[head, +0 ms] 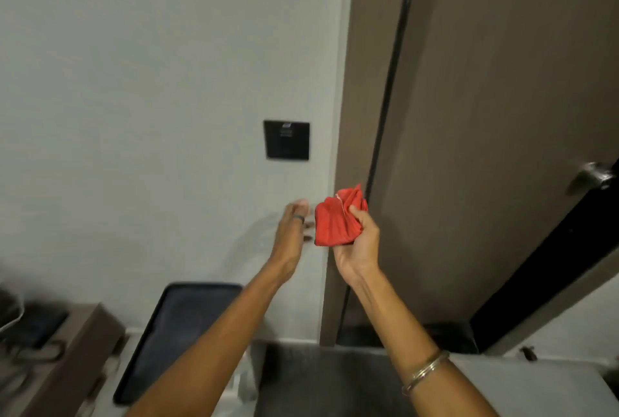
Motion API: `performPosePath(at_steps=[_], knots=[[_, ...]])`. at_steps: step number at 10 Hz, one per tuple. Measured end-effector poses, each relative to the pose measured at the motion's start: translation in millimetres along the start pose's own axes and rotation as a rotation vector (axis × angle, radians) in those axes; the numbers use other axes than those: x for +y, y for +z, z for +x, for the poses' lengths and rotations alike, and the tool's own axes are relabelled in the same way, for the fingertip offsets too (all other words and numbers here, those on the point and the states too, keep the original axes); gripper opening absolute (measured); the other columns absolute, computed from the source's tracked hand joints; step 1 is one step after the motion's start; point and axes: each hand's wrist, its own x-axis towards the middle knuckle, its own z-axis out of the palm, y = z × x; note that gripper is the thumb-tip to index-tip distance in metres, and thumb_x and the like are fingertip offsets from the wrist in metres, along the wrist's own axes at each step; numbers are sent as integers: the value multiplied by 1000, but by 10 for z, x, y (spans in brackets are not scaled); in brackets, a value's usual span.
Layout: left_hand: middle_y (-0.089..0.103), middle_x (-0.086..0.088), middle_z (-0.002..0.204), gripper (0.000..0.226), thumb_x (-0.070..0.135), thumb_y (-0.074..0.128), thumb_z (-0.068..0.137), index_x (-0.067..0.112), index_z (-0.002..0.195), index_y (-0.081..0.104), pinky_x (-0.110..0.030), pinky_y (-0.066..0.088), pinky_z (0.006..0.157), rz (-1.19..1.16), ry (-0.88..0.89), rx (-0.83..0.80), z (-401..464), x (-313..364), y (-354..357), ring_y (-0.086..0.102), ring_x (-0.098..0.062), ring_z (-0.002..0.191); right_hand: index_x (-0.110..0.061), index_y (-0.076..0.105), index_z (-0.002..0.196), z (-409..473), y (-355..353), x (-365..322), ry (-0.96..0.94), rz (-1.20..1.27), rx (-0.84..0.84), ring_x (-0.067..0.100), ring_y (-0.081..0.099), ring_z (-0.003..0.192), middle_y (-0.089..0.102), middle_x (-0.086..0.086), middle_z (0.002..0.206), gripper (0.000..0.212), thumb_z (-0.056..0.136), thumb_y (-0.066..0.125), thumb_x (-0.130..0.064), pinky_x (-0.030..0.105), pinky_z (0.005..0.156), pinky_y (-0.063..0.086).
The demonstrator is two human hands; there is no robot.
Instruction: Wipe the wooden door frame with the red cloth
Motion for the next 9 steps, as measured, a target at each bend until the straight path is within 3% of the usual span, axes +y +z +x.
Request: performPosePath(at_steps=[1, 2, 3, 4, 5, 7, 8, 9], knots=[[72, -14, 128, 45, 47, 40, 107, 17, 130, 64, -53, 62, 85, -297, -415, -64, -184, -501, -596, 71, -32, 115, -9, 66, 126, -183, -92, 762, 241, -64, 30, 32, 70, 101, 71, 16, 113, 34, 98, 49, -19, 51, 103, 51], [72, -14, 126, 37, 35, 47, 108, 14, 136, 60, -51, 64, 81, -312, -505, 58, -328, -948, -1064, 72, -31, 112, -12, 69, 117, -253, -189, 1356, 418, -247, 26, 27, 73, 92, 74, 14, 109, 26, 102, 50, -22, 48, 96, 55], [72, -11, 124, 30, 20, 53, 106, 20, 135, 59, -47, 65, 78, -228, -591, 208, -557, -1648, -1758, 72, -28, 109, -9, 71, 118, -324, -384, 2212, 649, -684, -4, 25, 73, 90, 77, 12, 105, 29, 104, 58, -30, 41, 84, 59], [69, -14, 131, 32, 11, 57, 103, 18, 133, 61, -57, 60, 93, -137, -636, 241, -537, -2056, -2185, 69, -33, 116, 0, 68, 125, -289, -534, 2740, 715, -915, 8, 26, 70, 87, 73, 15, 105, 30, 97, 66, -12, 37, 73, 59], [70, -18, 128, 39, -3, 56, 99, 8, 135, 63, -60, 55, 102, -7, -671, 253, -256, -2654, -2749, 66, -31, 108, -2, 70, 122, -176, -695, 3541, 736, -1088, 11, 28, 72, 88, 74, 18, 110, 32, 90, 72, -4, 39, 72, 60], [72, -13, 109, 35, -7, 59, 94, -4, 127, 68, -39, 55, 95, 301, -651, 259, 135, -3551, -3317, 63, -25, 99, -6, 74, 119, 132, -933, 4593, 725, -1325, 75, 30, 74, 107, 75, 13, 117, 41, 81, 83, -19, 41, 93, 61], [73, -20, 117, 35, -5, 60, 93, -4, 127, 68, -45, 55, 102, 388, -684, 254, 186, -3754, -3382, 64, -26, 103, -6, 72, 120, 213, -996, 4774, 745, -1390, 46, 32, 72, 111, 74, 15, 121, 40, 83, 80, -18, 39, 93, 61], [69, -24, 128, 37, 7, 63, 94, 2, 131, 66, -46, 50, 104, 556, -642, 325, 166, -3850, -3337, 64, -37, 120, -2, 71, 114, 213, -990, 4807, 694, -1476, 36, 34, 71, 110, 73, 18, 121, 31, 85, 69, -14, 41, 93, 61]])
